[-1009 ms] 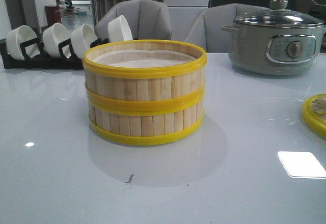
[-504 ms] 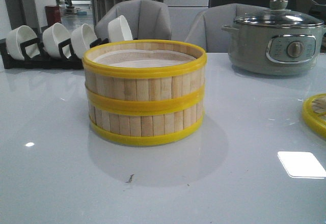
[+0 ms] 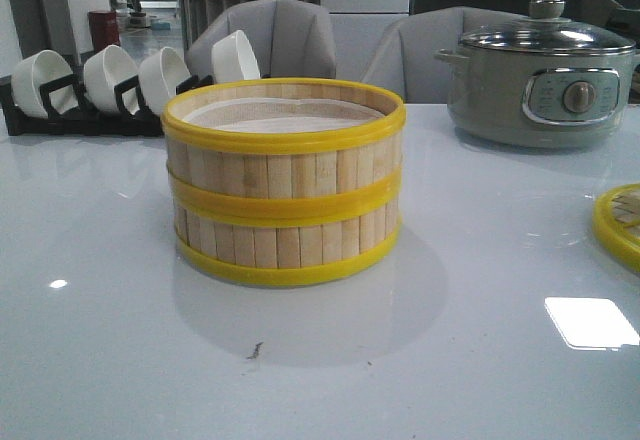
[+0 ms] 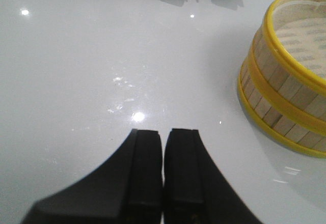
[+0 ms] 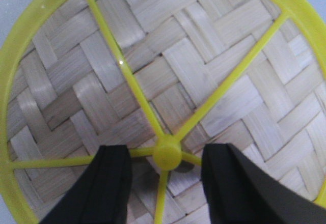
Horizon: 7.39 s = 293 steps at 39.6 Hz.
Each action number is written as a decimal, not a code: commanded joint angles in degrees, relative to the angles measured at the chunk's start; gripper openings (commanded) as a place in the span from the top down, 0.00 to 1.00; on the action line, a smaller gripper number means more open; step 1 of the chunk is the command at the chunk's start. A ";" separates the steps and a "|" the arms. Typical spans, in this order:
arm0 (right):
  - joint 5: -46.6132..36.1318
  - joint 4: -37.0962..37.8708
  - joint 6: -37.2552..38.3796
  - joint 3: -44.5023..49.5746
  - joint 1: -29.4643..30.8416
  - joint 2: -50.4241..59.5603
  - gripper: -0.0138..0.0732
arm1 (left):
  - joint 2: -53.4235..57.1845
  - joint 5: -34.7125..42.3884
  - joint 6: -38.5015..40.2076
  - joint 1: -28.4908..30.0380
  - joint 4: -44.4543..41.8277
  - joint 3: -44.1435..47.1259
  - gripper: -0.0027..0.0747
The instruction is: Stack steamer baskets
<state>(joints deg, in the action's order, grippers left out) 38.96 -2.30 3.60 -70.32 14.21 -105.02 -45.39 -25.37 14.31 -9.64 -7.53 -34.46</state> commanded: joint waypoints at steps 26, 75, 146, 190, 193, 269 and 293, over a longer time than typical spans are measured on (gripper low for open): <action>-1.71 0.58 -0.81 -1.99 0.32 2.47 0.72 | 0.50 4.51 0.42 0.03 -0.12 -1.51 0.83; 20.50 -0.48 -0.81 -33.03 -22.27 7.60 0.79 | 0.50 4.51 0.42 0.03 -0.12 -1.51 0.83; 18.56 -0.14 -0.81 -55.14 -45.69 -12.61 0.79 | 0.50 4.51 0.42 0.03 -0.12 -1.51 0.83; 17.89 -0.90 -0.64 -55.14 -46.19 -11.12 0.34 | 0.50 4.51 0.42 0.03 -0.12 -1.51 0.83; 17.52 -0.83 -0.64 -55.14 -46.19 -10.26 0.34 | 0.50 4.51 0.42 0.03 -0.12 -1.51 0.83; -42.04 4.05 -0.64 56.43 -6.13 86.42 0.34 | 0.50 4.51 0.42 0.03 -0.12 -1.51 0.83; -42.32 4.05 -0.64 56.55 -6.13 87.61 0.76 | 0.50 4.51 0.42 0.03 -0.12 -1.51 0.83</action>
<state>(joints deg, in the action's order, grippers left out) 2.10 1.33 3.60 -12.09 7.82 -17.15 -45.39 -25.37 14.31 -9.64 -7.53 -34.46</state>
